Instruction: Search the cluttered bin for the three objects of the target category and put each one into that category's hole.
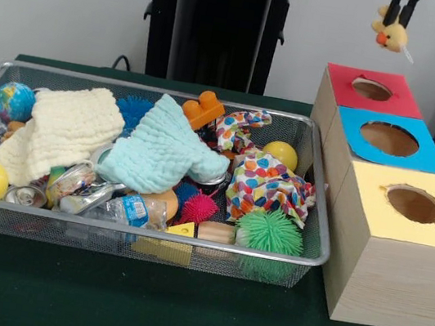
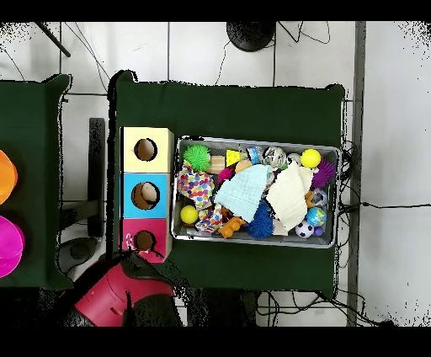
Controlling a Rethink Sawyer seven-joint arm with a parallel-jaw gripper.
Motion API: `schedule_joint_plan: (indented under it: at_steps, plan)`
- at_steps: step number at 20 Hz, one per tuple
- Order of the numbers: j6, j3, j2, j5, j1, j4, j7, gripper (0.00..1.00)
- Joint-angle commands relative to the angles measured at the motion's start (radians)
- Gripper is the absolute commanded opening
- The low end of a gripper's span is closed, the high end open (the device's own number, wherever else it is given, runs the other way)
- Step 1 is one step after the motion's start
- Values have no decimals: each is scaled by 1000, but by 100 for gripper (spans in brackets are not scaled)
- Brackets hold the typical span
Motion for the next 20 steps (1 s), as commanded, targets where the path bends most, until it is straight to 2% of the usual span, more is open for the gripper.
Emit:
schedule_joint_plan:
  at_steps: [1,20]
  plan:
    - [-14,-20,129,-134,4,-53,-69,0]
    - [-31,59,131,-109,-72,-9,-146,0]
